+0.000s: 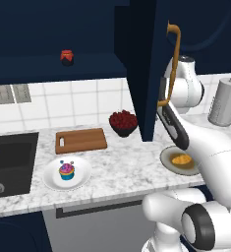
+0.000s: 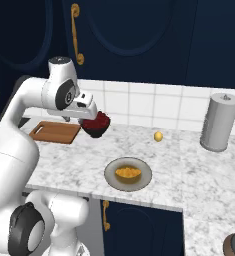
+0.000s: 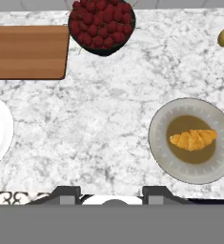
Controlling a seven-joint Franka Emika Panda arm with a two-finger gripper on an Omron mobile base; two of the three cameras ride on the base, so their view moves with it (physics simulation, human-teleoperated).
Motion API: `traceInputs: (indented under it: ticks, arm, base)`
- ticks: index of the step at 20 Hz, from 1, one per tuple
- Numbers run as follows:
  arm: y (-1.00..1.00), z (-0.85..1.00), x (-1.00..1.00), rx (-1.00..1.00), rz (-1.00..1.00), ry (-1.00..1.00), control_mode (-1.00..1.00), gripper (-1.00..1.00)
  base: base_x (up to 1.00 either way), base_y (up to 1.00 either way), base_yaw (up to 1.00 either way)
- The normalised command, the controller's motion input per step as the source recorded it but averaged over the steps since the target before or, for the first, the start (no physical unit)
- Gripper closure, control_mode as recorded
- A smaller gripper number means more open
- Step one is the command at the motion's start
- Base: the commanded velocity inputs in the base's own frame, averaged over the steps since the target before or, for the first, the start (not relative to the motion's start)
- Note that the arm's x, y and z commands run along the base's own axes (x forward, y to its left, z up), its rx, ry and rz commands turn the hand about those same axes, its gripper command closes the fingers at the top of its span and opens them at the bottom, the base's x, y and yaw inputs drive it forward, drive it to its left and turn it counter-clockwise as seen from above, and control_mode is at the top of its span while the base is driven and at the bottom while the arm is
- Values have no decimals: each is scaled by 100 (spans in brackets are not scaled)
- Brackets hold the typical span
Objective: From the different types of pastries on the counter, select a croissant and place it on the cutting board. Then retrieve a jar of jam from the cabinet and place it alongside the croissant on the cutting board.
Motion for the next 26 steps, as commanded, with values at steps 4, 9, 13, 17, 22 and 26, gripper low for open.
traceInputs:
  ticks: [4,9,13,17,22,26]
  arm:
    - [0,-17,1,0,0,2,-100,-100]
    - [0,-37,0,0,0,0,-100,-100]
    - [-1,-38,0,-1,0,0,-100,-100]
    - [-21,-52,3,-1,0,0,-100,-100]
    - [-46,0,33,11,2,0,-100,-100]
    - [-31,-1,9,0,10,0,-100,-100]
  base:
    - [0,0,0]
    - [0,0,0]
    - [0,0,0]
    - [0,0,0]
    - [0,0,0]
    - [0,0,0]
